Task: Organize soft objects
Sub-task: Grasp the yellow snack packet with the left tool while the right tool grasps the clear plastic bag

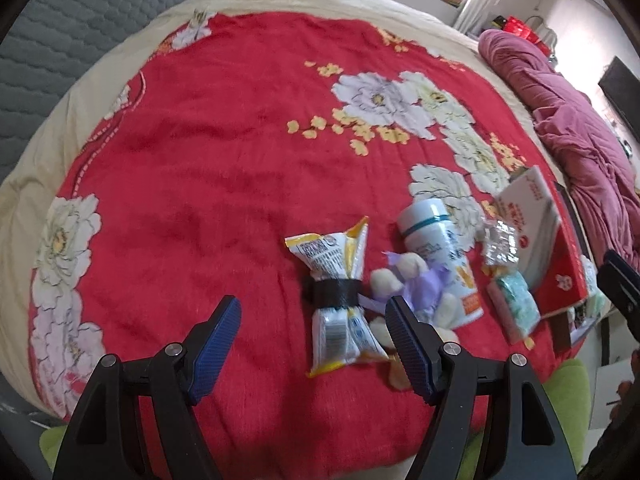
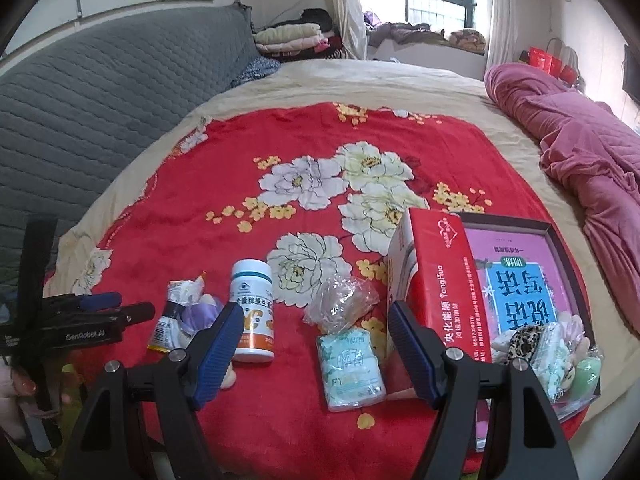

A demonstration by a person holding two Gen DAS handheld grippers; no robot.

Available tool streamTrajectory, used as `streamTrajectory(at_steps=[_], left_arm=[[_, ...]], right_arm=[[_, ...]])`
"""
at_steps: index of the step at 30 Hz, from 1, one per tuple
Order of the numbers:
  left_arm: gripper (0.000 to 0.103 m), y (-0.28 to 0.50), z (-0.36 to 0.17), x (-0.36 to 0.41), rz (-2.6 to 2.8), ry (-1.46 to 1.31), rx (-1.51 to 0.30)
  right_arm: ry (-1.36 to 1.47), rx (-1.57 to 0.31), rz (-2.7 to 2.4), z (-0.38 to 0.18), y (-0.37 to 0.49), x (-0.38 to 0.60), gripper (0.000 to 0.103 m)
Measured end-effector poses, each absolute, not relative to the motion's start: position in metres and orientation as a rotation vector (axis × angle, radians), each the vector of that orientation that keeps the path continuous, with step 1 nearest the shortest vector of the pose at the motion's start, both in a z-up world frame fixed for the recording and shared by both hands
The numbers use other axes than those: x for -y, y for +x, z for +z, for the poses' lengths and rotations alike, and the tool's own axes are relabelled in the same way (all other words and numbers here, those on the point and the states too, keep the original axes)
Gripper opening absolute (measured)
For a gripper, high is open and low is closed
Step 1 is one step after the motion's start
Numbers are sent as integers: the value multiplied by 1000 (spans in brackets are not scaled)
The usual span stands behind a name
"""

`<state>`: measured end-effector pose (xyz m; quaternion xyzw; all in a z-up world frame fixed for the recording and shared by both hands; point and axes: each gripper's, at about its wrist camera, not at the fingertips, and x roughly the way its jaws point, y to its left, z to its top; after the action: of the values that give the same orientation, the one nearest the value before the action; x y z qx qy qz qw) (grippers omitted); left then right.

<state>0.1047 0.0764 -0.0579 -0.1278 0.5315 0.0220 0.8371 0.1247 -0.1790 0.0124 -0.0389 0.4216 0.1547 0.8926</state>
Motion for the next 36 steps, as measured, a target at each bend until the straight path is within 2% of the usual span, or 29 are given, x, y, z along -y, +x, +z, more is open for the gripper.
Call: streamTrajectory(at_steps=[16,23,32,36], left_arm=[[76,160,-104,-76,0,-377,-1223],[66,167,-112,-76,7,-379,-1233],[59,167,-113,-75,8,-361,-1233],[57,169,-114,-74,14,-353,-1239]], right_arm=[[-114,-1045,218,-43,176,157,74],[-195,-1112,114,-70,202,142,74],[-361,-1152,-25,-103,223,123,73],[-382,-1147,-48,-110,230,121,64]])
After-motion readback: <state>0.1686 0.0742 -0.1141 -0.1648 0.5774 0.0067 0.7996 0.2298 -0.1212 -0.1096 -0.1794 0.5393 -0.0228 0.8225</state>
